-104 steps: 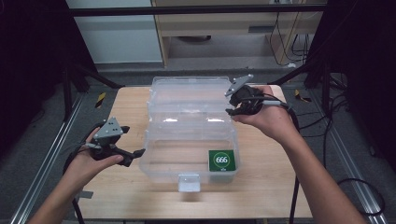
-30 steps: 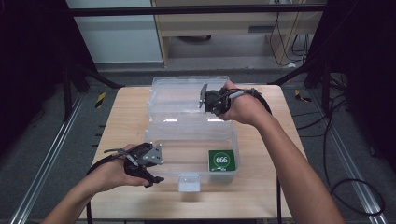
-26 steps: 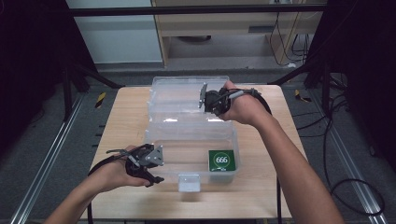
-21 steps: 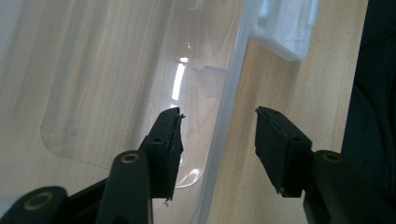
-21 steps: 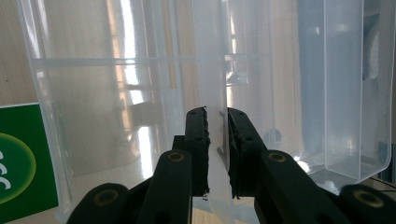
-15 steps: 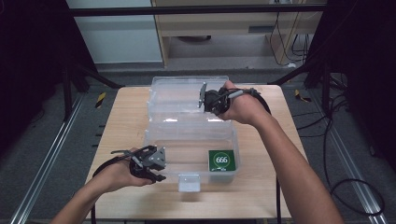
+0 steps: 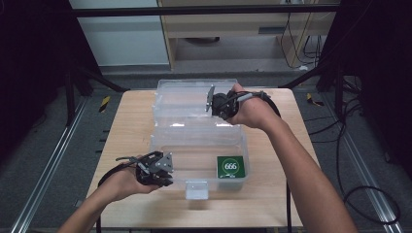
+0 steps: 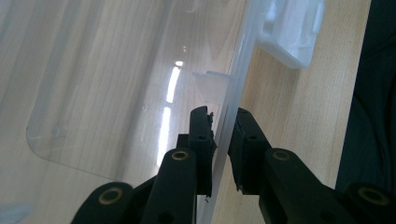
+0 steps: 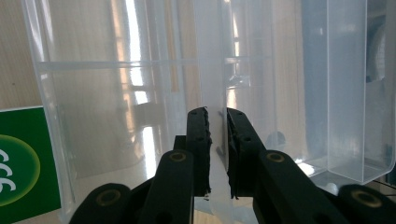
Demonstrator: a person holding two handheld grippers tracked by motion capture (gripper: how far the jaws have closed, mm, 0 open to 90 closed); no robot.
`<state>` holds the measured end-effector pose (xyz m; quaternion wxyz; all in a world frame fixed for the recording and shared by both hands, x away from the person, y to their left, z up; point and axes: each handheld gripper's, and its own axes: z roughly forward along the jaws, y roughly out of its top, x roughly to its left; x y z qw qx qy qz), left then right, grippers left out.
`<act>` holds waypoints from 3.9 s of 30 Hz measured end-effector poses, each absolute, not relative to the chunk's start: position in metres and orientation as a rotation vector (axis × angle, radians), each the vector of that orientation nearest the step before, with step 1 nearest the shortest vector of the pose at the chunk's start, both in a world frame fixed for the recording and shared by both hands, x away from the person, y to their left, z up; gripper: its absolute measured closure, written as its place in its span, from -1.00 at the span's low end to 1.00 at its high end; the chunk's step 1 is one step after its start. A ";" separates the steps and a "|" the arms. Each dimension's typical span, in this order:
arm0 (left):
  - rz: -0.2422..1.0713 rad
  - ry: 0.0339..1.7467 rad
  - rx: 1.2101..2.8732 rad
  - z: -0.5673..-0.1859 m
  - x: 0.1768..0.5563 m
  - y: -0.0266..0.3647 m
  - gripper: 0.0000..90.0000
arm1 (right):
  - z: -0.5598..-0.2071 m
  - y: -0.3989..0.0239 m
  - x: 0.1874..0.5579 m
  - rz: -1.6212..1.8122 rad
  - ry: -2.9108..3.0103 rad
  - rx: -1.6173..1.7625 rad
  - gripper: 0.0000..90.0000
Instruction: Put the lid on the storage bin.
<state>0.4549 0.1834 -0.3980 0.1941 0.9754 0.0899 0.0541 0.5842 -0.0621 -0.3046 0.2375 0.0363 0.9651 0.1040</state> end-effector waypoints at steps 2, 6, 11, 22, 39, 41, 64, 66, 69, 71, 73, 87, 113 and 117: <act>0.161 0.270 2.716 -0.399 0.453 0.184 0.77 | -0.304 -0.062 0.584 0.282 2.649 0.096 0.81; 0.175 0.270 2.706 -0.400 0.452 0.185 0.77 | -0.304 -0.060 0.583 0.284 2.655 0.085 0.85; 0.184 0.280 2.703 -0.400 0.452 0.185 0.77 | -0.301 -0.060 0.580 0.280 2.665 0.066 0.89; 0.204 0.307 2.698 -0.400 0.450 0.185 0.75 | -0.297 -0.056 0.568 0.263 2.651 0.032 0.92; 0.243 0.320 2.724 -0.400 0.448 0.179 0.74 | -0.293 -0.053 0.542 0.252 2.603 -0.011 0.92; 0.248 0.317 2.727 -0.400 0.447 0.179 0.74 | -0.293 -0.053 0.539 0.256 2.600 -0.020 0.92; 0.283 0.346 2.723 -0.401 0.450 0.176 0.72 | -0.293 -0.057 0.539 0.303 2.592 0.012 0.90; 0.283 0.348 2.720 -0.401 0.449 0.176 0.72 | -0.292 -0.057 0.536 0.305 2.587 0.001 0.91; 0.288 0.348 2.723 -0.401 0.449 0.176 0.71 | -0.292 -0.057 0.532 0.304 2.585 -0.005 0.91; 0.294 0.348 2.722 -0.401 0.448 0.176 0.71 | -0.292 -0.056 0.529 0.302 2.578 -0.008 0.91; 0.297 0.348 2.721 -0.401 0.448 0.176 0.71 | -0.292 -0.055 0.525 0.295 2.572 -0.017 0.91; 0.305 0.367 2.716 -0.402 0.447 0.176 0.69 | -0.295 -0.059 0.508 0.328 2.530 -0.032 0.90; 0.305 0.384 2.687 -0.404 0.449 0.175 0.68 | -0.296 -0.061 0.507 0.359 2.522 -0.025 0.90; 0.304 0.384 2.686 -0.404 0.449 0.175 0.68 | -0.298 -0.061 0.501 0.354 2.515 -0.026 0.90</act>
